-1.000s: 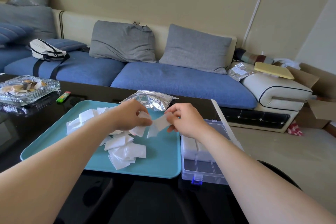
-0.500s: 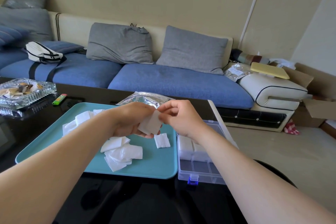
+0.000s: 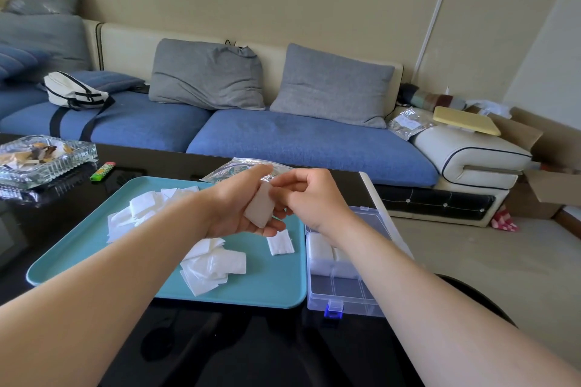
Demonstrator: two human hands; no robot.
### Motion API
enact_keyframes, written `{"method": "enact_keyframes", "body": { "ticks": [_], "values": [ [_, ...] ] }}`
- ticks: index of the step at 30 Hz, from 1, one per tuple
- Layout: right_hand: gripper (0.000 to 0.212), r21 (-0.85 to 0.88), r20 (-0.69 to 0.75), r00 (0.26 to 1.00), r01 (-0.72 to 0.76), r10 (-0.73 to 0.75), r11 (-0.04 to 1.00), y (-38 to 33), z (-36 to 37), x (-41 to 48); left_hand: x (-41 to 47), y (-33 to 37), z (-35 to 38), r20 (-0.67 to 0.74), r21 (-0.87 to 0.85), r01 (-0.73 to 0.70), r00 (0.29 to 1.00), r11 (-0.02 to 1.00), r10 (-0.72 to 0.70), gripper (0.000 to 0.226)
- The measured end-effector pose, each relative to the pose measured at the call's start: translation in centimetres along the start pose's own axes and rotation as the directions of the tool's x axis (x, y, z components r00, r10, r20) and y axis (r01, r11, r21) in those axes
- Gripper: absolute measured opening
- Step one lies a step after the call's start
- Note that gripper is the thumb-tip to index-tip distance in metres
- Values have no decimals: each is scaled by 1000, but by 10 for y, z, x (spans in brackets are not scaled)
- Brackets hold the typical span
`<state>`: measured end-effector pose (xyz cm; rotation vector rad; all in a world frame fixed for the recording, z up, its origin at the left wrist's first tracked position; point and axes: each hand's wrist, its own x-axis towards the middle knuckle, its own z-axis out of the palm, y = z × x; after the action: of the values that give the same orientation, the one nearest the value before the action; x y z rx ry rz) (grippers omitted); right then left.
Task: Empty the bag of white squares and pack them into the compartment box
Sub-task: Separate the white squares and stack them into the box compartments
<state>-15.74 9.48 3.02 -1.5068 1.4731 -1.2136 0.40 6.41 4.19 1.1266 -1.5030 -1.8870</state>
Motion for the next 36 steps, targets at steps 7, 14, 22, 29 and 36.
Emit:
{"method": "enact_keyframes", "body": {
  "ticks": [7, 14, 22, 29, 36],
  "values": [
    [77, -314, 89, 982, 188, -168, 931, 4, 6, 0, 6, -2, 1, -77, 34, -26, 997, 999, 29, 32],
    [60, -501, 74, 946, 310, -317, 808, 8, 15, -2, 7, -7, 0, -81, 196, -60, 994, 979, 77, 21],
    [55, -463, 147, 920, 389, -363, 797, 12, 11, -6, 6, -6, -5, -58, 246, -40, 997, 968, 56, 21],
    [52, -554, 247, 956, 274, -160, 786, 18, 8, 0, 9, -9, -11, -169, 351, 64, 986, 934, -4, 33],
    [37, -870, 277, 959, 226, 55, 439, 47, 12, 14, 13, -11, -21, -297, 540, 158, 955, 827, 12, 25]
  ]
}}
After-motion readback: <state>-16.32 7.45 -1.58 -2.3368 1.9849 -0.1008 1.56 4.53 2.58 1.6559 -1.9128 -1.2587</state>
